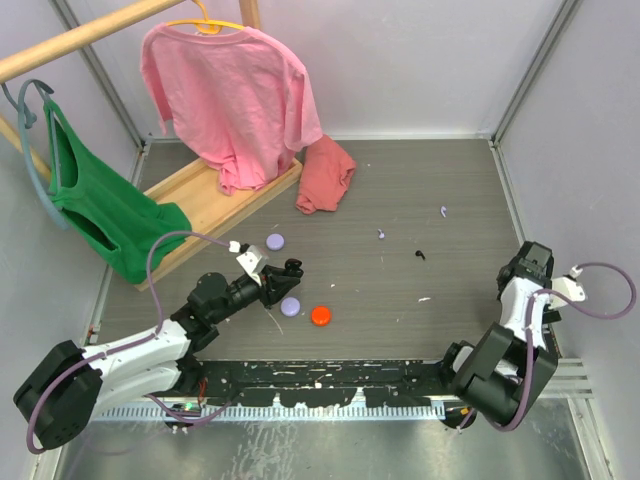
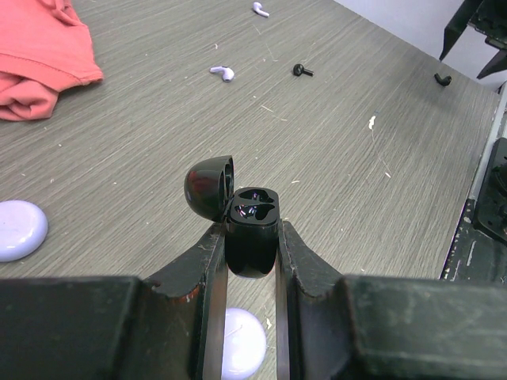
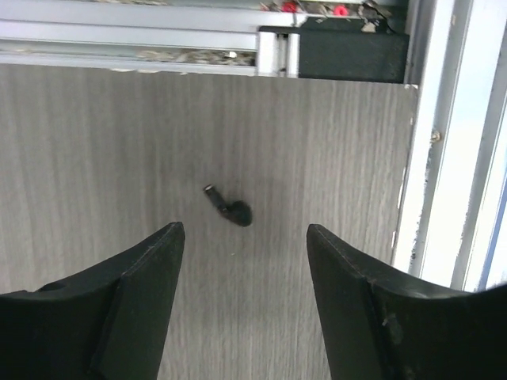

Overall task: Insert the wireless bluetooth earbuds into the charging case
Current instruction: Pick up the earbud from the center of the board.

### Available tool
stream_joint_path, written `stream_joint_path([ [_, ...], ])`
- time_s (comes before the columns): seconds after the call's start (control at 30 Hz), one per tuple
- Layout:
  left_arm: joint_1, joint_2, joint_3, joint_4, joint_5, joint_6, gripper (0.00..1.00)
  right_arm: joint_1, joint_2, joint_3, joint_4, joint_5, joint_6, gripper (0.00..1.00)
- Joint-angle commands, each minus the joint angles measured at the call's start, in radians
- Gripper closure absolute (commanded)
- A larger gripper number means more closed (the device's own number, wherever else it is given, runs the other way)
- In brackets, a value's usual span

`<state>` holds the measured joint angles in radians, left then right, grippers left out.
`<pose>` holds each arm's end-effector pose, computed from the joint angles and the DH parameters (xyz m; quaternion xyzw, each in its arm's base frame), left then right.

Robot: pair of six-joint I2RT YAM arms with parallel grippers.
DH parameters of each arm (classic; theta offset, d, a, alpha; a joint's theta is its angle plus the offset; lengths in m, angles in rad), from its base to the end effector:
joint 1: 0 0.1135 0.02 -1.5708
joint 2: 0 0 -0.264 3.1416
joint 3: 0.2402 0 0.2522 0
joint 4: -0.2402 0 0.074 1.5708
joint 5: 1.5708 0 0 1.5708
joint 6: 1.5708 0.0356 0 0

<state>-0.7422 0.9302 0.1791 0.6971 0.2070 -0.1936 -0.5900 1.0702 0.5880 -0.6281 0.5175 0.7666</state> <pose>0.1357 -0.1344 0.1960 0.2640 0.6758 -0.3755 0.5767 0.1437 -0.1174 0.1907 0.6360 0.6962 -0.2287 0.2417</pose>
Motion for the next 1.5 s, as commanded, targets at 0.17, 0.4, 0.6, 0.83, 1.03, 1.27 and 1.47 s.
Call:
stream_joint_path([
  [0.17,-0.001,-0.017,0.0,0.035,-0.008,0.003,1.0,-0.107,0.082,-0.037,0.103,-0.108,0.026,0.45],
  [0.4,-0.001,-0.021,0.0,0.033,-0.004,0.0,1.0,-0.122,0.12,-0.052,0.141,-0.133,0.032,0.55],
  [0.6,-0.001,-0.023,0.0,0.033,0.001,0.0,1.0,-0.134,0.148,-0.065,0.164,-0.141,0.04,0.6],
  [0.83,-0.001,-0.024,0.0,0.032,0.001,-0.001,1.0,-0.136,0.161,-0.068,0.177,-0.15,0.017,0.69],
  [1.03,-0.001,-0.029,0.0,0.031,0.004,0.0,1.0,-0.136,0.195,-0.077,0.218,-0.257,-0.043,0.76],
  [1.27,-0.001,-0.036,0.0,0.028,0.002,-0.001,1.0,-0.135,0.205,-0.077,0.23,-0.315,-0.082,0.75],
  [1.47,-0.002,-0.039,-0.001,0.027,0.003,0.0,1.0,-0.136,0.153,-0.065,0.219,-0.241,-0.069,0.75],
])
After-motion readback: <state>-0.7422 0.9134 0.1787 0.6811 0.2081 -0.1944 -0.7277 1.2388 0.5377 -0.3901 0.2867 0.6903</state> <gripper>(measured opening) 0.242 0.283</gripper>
